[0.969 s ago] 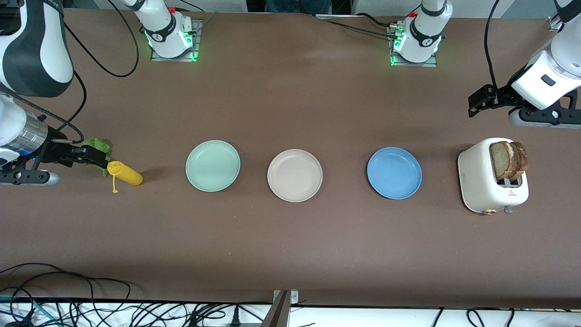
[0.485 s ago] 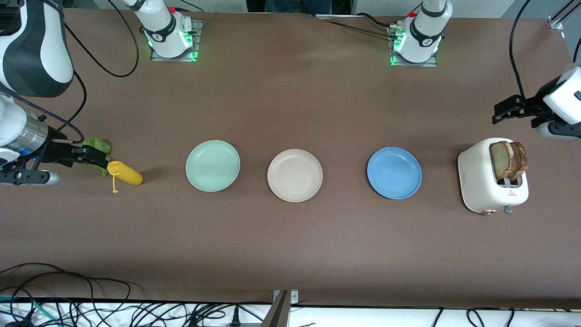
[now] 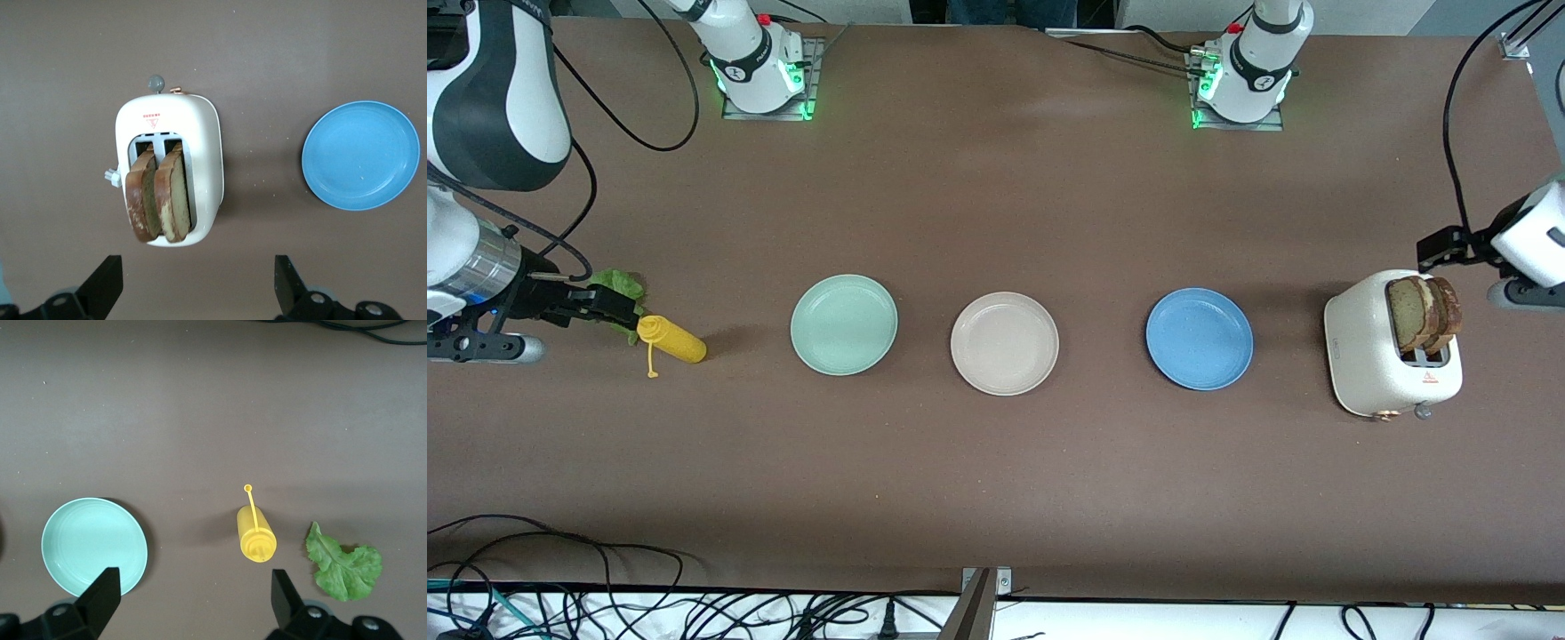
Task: Make sandwich on beige plate with both arms
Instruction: 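Lower the left gripper onto a toast slice in the white toaster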
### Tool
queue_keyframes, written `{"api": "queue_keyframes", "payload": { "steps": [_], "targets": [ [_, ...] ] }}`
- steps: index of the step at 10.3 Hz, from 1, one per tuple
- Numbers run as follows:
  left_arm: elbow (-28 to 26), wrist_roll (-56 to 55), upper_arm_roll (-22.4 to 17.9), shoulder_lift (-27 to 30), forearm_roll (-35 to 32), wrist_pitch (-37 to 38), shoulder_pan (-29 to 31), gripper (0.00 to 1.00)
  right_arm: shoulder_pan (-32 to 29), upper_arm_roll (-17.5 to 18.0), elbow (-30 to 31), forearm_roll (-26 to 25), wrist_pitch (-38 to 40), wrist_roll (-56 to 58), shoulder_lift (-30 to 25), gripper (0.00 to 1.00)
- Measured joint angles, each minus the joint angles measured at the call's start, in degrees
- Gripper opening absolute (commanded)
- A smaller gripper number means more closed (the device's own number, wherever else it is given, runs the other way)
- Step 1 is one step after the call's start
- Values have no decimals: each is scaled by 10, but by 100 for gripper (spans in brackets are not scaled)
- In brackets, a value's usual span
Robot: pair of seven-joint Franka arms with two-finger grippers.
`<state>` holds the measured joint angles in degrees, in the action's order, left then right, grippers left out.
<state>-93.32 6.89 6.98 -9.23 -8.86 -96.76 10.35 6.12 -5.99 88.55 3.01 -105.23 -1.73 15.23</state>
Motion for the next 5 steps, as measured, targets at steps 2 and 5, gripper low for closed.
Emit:
{"api": "queue_keyframes", "payload": {
  "steps": [2, 5],
  "targets": [
    [-20, 0, -1, -27, -1, -34, 10, 100, 0, 0, 0, 0, 0, 0, 0, 100],
    [-82, 0, -1, -34, -2, -119, 30, 100, 0, 0, 0, 0, 0, 0, 0, 100]
  ]
}}
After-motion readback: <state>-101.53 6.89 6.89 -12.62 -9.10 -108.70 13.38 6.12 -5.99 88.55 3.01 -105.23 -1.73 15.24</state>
